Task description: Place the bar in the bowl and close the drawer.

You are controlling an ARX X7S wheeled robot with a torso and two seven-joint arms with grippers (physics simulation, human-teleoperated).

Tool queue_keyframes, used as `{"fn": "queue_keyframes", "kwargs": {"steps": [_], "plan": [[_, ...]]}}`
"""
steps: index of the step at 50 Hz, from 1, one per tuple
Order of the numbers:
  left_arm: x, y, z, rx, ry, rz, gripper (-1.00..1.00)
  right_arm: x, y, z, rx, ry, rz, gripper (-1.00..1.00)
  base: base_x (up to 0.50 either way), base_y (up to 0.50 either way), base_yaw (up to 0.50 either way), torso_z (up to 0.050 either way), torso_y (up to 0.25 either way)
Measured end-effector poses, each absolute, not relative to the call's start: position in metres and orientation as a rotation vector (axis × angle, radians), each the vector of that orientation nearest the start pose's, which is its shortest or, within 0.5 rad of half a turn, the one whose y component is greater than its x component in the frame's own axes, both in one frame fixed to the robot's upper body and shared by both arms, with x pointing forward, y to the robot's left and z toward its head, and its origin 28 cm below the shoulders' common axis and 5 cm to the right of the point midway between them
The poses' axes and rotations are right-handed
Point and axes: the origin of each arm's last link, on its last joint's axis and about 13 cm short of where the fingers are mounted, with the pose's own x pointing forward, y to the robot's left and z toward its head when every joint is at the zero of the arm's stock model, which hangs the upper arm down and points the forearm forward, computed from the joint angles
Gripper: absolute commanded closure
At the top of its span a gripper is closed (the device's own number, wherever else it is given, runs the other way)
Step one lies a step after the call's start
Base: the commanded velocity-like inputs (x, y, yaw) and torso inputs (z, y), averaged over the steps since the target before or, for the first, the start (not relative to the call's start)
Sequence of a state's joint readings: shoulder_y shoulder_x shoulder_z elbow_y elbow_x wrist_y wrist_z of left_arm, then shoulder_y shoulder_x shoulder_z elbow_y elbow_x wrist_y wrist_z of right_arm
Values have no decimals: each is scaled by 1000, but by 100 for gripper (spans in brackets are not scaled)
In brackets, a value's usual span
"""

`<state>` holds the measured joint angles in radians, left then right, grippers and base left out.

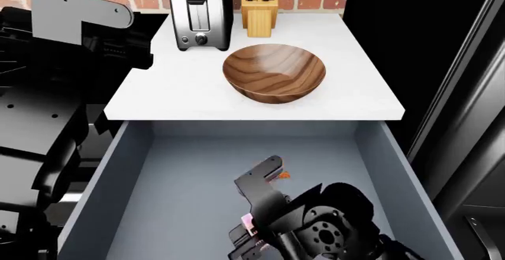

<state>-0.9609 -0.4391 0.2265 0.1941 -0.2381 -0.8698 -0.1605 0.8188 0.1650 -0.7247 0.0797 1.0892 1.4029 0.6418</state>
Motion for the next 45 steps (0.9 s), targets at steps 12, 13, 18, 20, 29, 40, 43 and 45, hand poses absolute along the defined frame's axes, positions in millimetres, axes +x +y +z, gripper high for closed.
{"fn": "queue_keyframes", "kwargs": {"steps": [12, 13, 18, 20, 29, 40, 43, 45], "plan": [[321, 271, 268, 315, -222, 128, -100, 287, -12, 169, -429, 740, 471, 100, 0, 0, 0, 0, 0], [321, 271, 268, 315, -222, 128, -100, 290, -12, 173, -428, 725, 469, 100, 0, 0, 0, 0, 0], [320, 271, 268, 314, -222, 128, -100, 307, -11, 193, -417, 656, 449, 100, 0, 0, 0, 0, 0], [320, 272, 267, 314, -222, 128, -100, 314, -11, 200, -411, 628, 438, 100, 0, 0, 0, 0, 0], [317, 272, 268, 312, -226, 130, -100, 344, -5, 221, -382, 493, 399, 100, 0, 0, 0, 0, 0], [316, 273, 268, 310, -230, 128, -100, 378, 9, 232, -338, 364, 388, 100, 0, 0, 0, 0, 0], [316, 273, 268, 311, -229, 128, -100, 384, 11, 234, -327, 339, 386, 100, 0, 0, 0, 0, 0], [315, 273, 268, 311, -230, 127, -100, 388, 11, 235, -315, 323, 375, 100, 0, 0, 0, 0, 0]]}}
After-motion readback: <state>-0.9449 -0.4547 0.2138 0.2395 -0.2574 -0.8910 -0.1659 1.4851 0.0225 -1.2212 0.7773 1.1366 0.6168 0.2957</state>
